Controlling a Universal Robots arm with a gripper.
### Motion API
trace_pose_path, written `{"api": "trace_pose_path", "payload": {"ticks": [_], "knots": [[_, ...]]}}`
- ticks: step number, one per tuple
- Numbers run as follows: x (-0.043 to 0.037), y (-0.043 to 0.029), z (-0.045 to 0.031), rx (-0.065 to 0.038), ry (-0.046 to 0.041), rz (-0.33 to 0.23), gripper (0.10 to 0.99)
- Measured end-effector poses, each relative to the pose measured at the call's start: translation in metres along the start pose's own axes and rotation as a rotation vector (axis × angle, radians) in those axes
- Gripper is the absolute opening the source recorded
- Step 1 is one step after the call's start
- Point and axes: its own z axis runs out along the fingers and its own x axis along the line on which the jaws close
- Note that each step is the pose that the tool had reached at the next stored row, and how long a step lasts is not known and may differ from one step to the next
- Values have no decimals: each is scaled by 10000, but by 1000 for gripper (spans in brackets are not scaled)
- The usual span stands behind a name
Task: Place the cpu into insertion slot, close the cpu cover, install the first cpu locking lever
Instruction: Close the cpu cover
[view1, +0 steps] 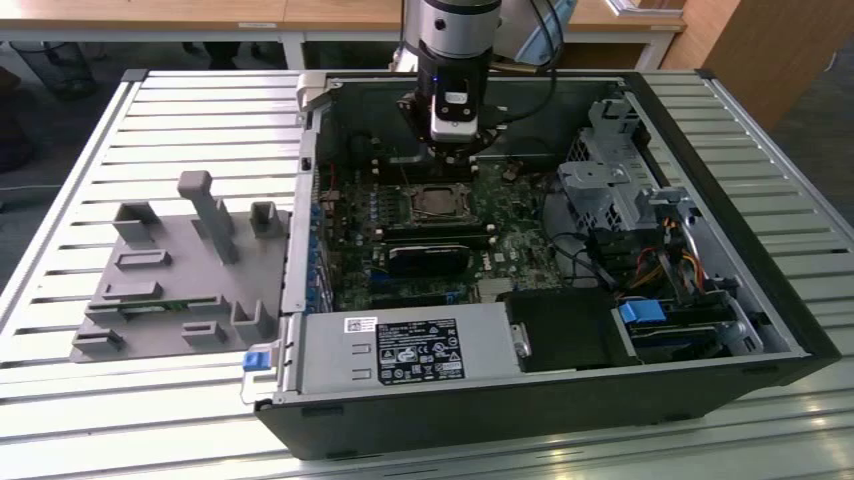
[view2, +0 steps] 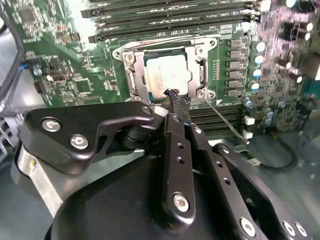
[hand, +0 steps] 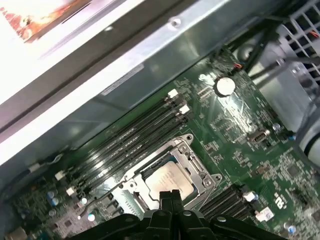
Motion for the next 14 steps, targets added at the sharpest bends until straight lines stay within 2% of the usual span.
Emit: {"api": "trace_pose_path", "payload": {"ticks": [14], "knots": [[0,0,13,19,62,-2549,106]]}}
